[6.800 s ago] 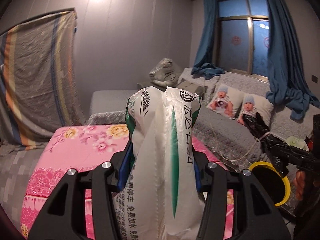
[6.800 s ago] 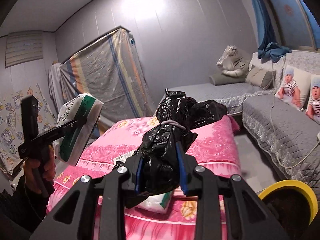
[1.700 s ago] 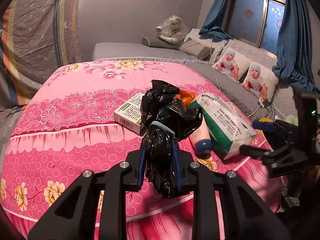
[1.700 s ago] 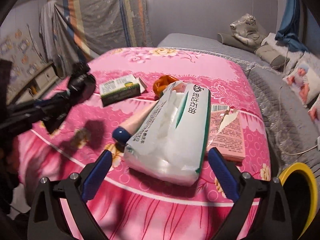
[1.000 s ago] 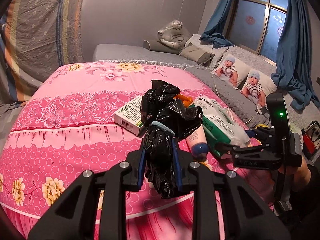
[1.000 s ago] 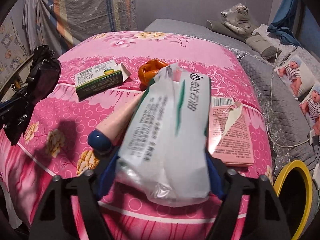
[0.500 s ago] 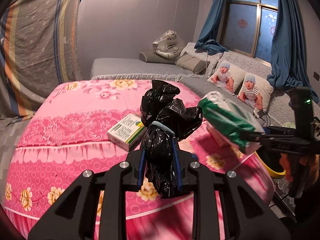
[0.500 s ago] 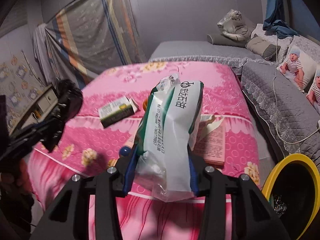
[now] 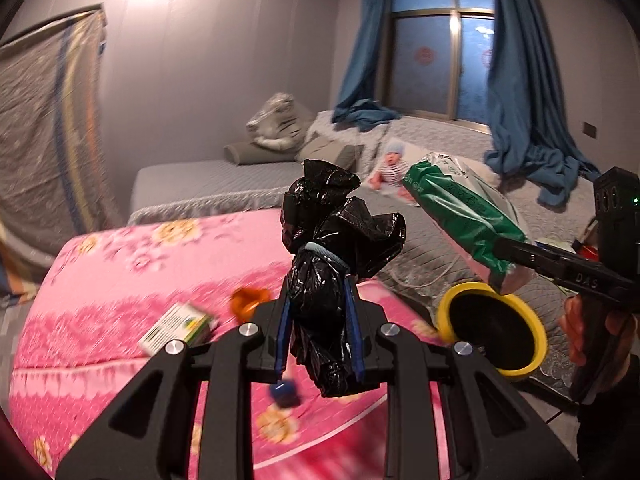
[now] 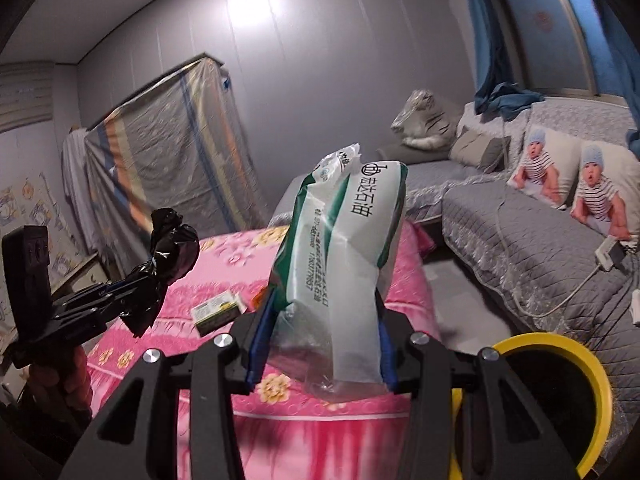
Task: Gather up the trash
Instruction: 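Carry the black bag and wipes pack over the yellow bin and open both tools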
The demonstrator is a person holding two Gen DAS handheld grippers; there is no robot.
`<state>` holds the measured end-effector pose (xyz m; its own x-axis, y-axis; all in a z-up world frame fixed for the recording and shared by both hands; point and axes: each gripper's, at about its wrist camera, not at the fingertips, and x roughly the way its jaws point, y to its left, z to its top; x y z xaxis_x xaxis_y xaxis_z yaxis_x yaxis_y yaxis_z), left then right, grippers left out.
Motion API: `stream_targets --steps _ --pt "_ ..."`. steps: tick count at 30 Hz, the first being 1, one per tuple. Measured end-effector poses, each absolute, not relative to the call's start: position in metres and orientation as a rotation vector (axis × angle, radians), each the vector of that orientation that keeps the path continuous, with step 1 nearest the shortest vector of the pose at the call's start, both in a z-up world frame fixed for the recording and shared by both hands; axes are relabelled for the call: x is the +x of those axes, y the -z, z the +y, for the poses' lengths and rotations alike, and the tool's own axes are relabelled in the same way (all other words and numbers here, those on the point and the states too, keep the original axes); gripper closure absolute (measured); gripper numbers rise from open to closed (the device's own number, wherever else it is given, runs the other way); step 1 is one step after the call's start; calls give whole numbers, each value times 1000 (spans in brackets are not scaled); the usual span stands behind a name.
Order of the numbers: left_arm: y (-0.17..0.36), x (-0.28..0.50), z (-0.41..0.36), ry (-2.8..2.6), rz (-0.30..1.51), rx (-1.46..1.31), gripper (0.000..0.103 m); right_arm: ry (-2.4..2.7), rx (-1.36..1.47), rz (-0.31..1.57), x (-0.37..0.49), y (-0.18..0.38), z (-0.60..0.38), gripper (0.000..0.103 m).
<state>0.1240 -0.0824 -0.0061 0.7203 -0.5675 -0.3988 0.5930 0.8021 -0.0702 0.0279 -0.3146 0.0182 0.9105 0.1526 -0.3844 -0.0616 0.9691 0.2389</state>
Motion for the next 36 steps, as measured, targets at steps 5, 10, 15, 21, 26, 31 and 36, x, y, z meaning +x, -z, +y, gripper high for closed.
stream_targets --steps 5,10,15,21,26,31,36 --pt "-5 117 -128 730 393 112 81 -30 261 378 11 -17 -348 62" --pt "-10 110 -173 816 372 156 81 45 297 381 0 -5 -380 61" --pt "-11 104 -210 883 370 190 81 126 326 396 -9 10 -410 61" --pt "-3 100 -249 946 386 241 81 211 335 425 -20 31 -439 61" --pt "3 98 -277 989 403 269 81 260 366 457 -25 51 -458 61" --pt "12 95 -299 1025 425 293 81 293 393 495 -25 67 -476 61" --pt "18 97 -319 1044 446 301 81 329 391 533 -25 83 -483 61"
